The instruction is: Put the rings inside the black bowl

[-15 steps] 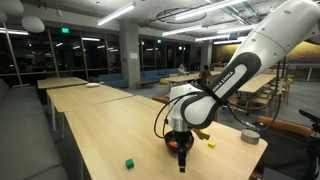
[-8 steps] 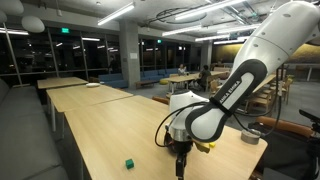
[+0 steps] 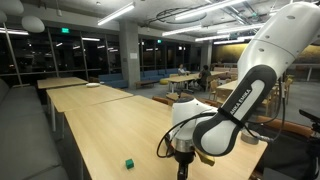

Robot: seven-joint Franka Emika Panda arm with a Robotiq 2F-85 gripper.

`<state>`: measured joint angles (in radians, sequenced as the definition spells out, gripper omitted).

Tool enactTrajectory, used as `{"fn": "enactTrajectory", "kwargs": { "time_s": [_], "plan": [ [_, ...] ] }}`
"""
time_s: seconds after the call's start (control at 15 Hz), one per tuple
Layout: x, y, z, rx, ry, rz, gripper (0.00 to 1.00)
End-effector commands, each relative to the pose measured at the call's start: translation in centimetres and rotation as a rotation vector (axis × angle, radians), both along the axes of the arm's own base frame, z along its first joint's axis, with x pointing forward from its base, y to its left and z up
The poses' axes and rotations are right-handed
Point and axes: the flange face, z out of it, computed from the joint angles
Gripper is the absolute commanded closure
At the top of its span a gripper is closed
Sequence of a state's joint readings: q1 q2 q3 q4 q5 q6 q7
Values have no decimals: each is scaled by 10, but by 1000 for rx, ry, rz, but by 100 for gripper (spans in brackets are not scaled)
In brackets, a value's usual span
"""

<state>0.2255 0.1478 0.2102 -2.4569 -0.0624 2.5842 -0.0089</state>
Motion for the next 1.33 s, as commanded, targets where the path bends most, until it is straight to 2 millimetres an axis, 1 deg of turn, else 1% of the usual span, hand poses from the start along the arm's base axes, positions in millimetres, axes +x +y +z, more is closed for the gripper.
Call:
{"fn": "enactTrajectory", "kwargs": {
  "time_s": [0.0,0.2,0.4,0.53,0.8,1.27],
  "plan": [
    [-14,13,3,2,-45,-1,0],
    [-23,23,0,-2,-58,13,0],
    [-31,30,-3,-8,-51,49,0],
    [-39,30,-6,-13,-45,63,0],
    [-50,23,-13,-34,-29,54,0],
    [-61,21,-21,-42,-29,69,0]
  ]
}}
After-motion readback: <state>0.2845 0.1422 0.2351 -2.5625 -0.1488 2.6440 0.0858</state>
